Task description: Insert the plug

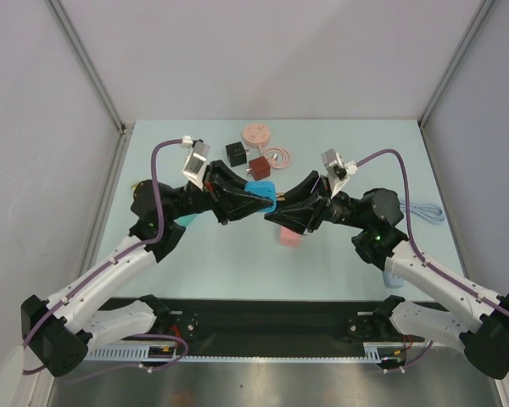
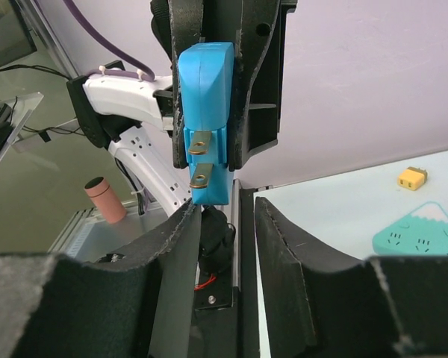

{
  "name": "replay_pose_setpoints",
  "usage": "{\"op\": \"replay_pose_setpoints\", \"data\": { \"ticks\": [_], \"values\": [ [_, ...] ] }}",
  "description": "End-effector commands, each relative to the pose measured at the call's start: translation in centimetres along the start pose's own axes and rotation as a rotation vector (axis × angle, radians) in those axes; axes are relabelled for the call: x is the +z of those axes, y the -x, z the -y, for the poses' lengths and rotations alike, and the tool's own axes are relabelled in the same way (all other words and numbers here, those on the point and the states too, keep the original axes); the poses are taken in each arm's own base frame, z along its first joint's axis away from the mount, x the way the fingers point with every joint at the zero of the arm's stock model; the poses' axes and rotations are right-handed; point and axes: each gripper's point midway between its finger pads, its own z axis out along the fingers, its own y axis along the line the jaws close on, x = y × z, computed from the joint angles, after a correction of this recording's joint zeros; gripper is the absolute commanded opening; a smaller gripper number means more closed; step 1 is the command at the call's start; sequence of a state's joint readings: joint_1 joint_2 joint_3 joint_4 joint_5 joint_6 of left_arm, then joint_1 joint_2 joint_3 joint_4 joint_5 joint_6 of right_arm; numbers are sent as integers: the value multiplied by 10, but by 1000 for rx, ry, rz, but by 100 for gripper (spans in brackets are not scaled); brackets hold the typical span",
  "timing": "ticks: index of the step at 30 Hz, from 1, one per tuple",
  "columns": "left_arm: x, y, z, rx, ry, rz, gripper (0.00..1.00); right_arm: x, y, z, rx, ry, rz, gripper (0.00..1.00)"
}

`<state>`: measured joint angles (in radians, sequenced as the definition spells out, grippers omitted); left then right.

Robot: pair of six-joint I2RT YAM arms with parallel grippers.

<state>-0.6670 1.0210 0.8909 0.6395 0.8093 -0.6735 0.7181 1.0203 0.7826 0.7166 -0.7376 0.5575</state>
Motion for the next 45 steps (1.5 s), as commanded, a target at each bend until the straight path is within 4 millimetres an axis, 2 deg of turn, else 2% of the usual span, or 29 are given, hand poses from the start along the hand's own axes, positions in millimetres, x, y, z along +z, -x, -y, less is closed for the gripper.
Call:
{"op": "replay_pose_setpoints", "data": {
  "ticks": [1, 18, 20, 21, 23, 24, 26, 27, 29, 30, 31, 38, 45],
  "values": [
    [4, 2, 2, 15, -17, 20, 0, 8, 32, -11, -79, 25, 82, 40],
    [2, -6, -3, 26, 7, 9, 0, 4, 35, -19, -131, 23, 102, 53],
    [2, -5, -3, 25, 8, 10, 0, 4, 36, -17, -135, 9, 105, 46],
    [2, -6, -3, 23, 9, 8, 0, 4, 36, -17, -137, 5, 105, 36],
    [3, -8, -3, 15, 9, 7, 0, 5, 36, -16, -140, 2, 107, 29],
    [3, -8, -2, 8, 8, 7, 1, 5, 35, -17, -149, 10, 102, 20],
    [4, -10, -6, -10, 18, 6, 10, 6, 34, -17, -154, 13, 98, 11],
    [4, -10, -6, -18, 24, 6, 20, 6, 33, -17, -154, 14, 97, 0],
    [4, -12, -8, -33, 33, -3, 28, 6, 32, -16, -156, 12, 96, 0],
    [4, -12, -7, -31, 31, -11, 38, 6, 32, -17, -153, 13, 95, 0],
    [3, -13, -7, -27, 28, -20, 43, 5, 31, -16, -154, 12, 94, 0],
    [0, -6, 1, 10, 24, -7, 51, 6, 25, -14, -125, 14, 76, 0],
    [0, -7, -3, 15, 39, 4, 51, 7, 20, -14, -103, 26, 62, 0]
  ]
}}
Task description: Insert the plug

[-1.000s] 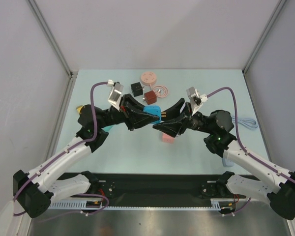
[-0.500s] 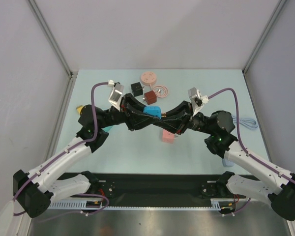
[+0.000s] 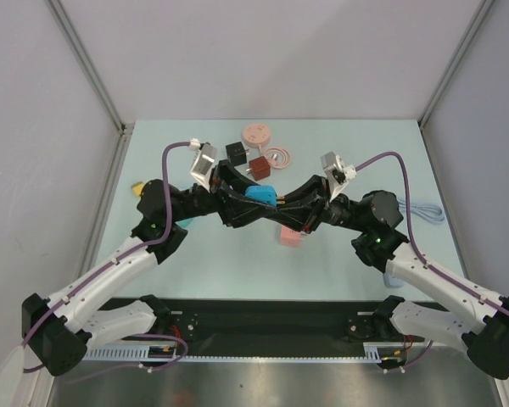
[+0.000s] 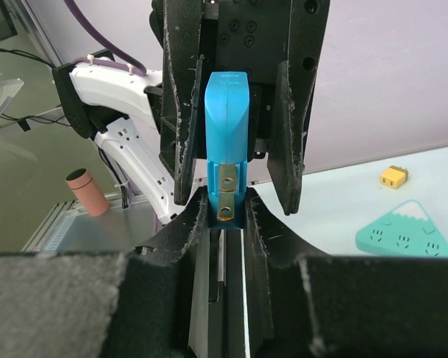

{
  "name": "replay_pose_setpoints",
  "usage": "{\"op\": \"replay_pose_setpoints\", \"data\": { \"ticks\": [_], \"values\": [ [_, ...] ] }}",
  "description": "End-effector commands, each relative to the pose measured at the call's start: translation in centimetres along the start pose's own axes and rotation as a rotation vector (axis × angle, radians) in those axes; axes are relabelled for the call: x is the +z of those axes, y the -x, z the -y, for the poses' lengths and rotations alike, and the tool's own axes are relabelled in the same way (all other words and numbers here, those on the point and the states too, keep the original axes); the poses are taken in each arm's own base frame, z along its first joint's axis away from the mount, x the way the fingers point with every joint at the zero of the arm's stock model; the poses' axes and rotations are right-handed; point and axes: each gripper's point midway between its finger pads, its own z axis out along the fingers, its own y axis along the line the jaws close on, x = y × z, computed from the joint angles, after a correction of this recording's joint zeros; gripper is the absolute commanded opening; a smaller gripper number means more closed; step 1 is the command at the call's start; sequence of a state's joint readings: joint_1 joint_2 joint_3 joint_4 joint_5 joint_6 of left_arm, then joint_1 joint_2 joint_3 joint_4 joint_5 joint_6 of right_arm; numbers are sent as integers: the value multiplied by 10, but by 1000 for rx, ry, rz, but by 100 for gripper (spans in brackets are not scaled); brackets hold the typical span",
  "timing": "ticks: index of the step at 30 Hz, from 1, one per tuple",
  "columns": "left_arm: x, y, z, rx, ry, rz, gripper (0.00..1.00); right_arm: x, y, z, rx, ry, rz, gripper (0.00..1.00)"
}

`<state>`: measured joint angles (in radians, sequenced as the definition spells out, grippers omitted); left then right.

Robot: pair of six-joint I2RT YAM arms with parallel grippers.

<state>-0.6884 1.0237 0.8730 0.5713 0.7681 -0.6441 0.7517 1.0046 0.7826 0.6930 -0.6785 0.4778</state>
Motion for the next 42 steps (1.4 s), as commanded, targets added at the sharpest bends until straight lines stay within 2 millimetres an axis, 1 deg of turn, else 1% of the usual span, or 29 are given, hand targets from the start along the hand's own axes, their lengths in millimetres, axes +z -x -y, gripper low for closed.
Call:
{"op": "replay_pose_setpoints", "data": {
  "ticks": [1, 5, 6, 10, 14, 16, 22, 25, 34, 36, 37, 38, 39, 40, 42],
  "values": [
    [-2, 13, 11, 66, -17, 49, 51, 4, 18, -12, -36, 46, 41, 0],
    [-2, 17, 9, 78, -2, 60, 52, 3, 14, -11, -27, 42, 32, 0],
    [-1, 21, 12, 87, -10, 63, 52, 3, 14, -11, -25, 41, 33, 0],
    [0, 20, 9, 90, 5, 51, 51, 4, 15, -11, -24, 42, 35, 0],
    [0, 21, 9, 97, 5, 52, 48, 5, 14, -10, -17, 41, 30, 0],
    [0, 21, 9, 96, 4, 50, 44, 6, 13, -9, -12, 44, 26, 0],
    [2, 24, 9, 103, 4, 53, 43, 6, 8, -7, 0, 39, 15, 0],
    [3, 23, 8, 101, 5, 46, 39, 6, 8, -6, 2, 32, 17, 0],
    [2, 23, 6, 91, 27, 36, 39, 4, 9, -5, -1, 27, 17, 0],
    [3, 23, 9, 89, 9, 32, 32, 4, 9, -5, 0, 27, 20, 0],
    [3, 22, 9, 89, 4, 29, 26, 4, 9, -5, 2, 27, 20, 0],
    [3, 22, 10, 83, -1, 28, 11, 3, 9, -6, 4, 28, 21, 0],
    [3, 22, 11, 84, -8, 25, 3, 3, 8, -5, 3, 27, 20, 0],
    [3, 23, 12, 81, -11, 26, 0, 3, 6, -3, 6, 21, 17, 0],
    [3, 25, 14, 78, -8, 32, 0, 2, 6, -1, 9, 17, 18, 0]
  ]
}}
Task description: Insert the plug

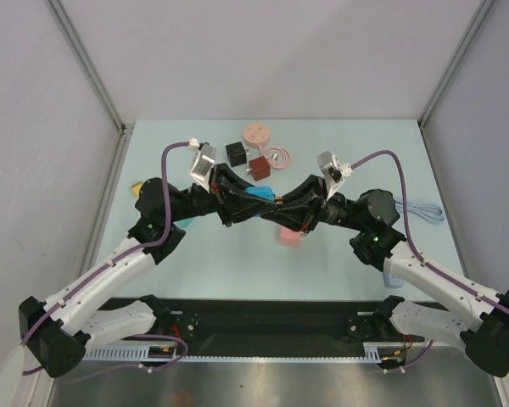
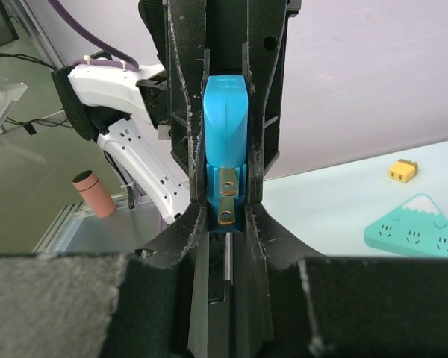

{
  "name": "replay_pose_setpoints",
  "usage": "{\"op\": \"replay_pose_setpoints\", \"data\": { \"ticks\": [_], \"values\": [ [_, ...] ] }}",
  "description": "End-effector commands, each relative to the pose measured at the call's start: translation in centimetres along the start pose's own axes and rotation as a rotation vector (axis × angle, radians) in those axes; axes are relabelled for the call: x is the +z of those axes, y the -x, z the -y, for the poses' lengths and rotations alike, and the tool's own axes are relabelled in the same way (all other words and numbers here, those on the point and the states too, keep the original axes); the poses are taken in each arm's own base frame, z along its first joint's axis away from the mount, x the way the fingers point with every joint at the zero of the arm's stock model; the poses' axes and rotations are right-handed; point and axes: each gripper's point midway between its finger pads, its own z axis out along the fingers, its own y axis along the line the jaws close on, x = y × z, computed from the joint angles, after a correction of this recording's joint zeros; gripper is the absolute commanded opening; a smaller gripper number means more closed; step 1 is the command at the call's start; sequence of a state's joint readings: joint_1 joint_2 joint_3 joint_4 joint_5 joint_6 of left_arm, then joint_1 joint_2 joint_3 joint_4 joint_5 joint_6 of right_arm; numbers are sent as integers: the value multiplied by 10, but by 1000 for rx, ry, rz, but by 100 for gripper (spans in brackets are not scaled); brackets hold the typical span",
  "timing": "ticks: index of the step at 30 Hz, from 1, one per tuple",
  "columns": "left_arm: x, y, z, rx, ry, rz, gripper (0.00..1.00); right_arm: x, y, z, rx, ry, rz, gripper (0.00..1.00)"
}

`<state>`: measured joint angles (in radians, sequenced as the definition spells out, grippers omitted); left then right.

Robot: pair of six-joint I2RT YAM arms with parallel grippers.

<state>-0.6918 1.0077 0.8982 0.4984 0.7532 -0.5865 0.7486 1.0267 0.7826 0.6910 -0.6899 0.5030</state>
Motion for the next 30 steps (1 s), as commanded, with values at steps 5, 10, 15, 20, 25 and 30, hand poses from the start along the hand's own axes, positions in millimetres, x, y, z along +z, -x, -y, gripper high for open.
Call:
{"op": "replay_pose_setpoints", "data": {
  "ticks": [5, 10, 15, 20, 25, 30],
  "values": [
    [-2, 27, 12, 79, 15, 45, 0, -1, 15, -2, -5, 15, 37, 2],
    [-10, 20, 14, 159, 25, 10, 0, -5, 17, -3, 7, 11, 44, 32],
    [-12, 7, -18, 128, 170, -112, 0, -21, 1, -19, 44, 42, 2, 57],
    [-64, 11, -100, 359, 655, -383, 0, -51, -22, -25, 76, -31, 11, 84],
    [-140, 11, -178, 426, 1018, -786, 0, -75, -35, -9, 54, -212, -32, 90],
    [-194, -3, -211, 380, 1146, -1115, 0, -88, -36, -5, -8, -274, -60, 93]
  ]
}}
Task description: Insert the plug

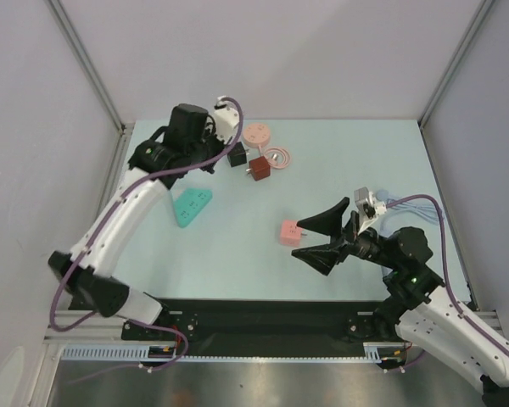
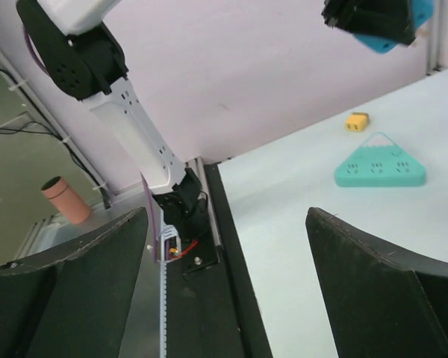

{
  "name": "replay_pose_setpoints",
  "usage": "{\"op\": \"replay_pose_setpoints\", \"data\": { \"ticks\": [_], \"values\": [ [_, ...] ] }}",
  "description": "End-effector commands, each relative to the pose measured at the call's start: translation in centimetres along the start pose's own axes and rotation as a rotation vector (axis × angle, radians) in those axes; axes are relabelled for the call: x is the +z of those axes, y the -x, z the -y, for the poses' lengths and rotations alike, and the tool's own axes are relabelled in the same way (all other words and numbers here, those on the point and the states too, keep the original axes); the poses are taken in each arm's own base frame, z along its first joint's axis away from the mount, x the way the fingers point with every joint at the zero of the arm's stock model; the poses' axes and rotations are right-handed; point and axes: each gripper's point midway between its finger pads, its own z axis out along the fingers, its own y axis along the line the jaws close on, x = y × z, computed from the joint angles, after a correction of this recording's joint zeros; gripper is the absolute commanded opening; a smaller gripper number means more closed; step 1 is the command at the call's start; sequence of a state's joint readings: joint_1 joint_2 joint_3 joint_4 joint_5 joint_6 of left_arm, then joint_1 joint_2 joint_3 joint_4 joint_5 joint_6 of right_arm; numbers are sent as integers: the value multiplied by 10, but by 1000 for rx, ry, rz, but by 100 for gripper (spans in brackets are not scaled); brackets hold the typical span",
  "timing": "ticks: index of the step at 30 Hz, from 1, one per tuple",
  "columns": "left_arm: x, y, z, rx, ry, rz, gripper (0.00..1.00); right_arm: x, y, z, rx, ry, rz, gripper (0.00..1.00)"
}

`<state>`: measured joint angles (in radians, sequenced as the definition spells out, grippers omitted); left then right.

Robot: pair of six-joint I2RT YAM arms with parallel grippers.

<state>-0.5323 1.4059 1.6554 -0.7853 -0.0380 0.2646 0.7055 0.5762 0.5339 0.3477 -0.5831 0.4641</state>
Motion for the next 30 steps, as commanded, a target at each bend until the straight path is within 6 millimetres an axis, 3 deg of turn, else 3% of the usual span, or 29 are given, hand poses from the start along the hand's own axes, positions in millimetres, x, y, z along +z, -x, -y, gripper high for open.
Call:
{"op": "replay_pose_setpoints", "data": {
  "ticks": [1, 4, 8, 12, 14, 18, 23, 30],
  "values": [
    [4, -77, -35, 155, 57, -390, 0, -6, -1, 13, -42, -88, -27, 93],
    [22, -97, -41, 115, -40, -430, 0, -7, -5, 15, -32, -88, -37, 93],
    [56, -155, -41, 137, -131, -611, 1, -4, -11, 14, -2, -73, -60, 94],
    [83, -165, -54, 134, -117, -613, 0, -2, -16, 15, 13, -66, -80, 94],
    [94, -159, -50, 108, -162, -577, 0, -1, -18, 17, 20, -70, -87, 94],
    [117, -184, -44, 75, -215, -642, 0, 0, -19, 20, 27, -79, -90, 94],
    [127, -213, -36, 93, -257, -712, 0, -1, -20, 21, 24, -83, -96, 94],
    [135, -223, -47, 120, -226, -743, 0, -1, -20, 21, 20, -88, -96, 94]
  ]
}}
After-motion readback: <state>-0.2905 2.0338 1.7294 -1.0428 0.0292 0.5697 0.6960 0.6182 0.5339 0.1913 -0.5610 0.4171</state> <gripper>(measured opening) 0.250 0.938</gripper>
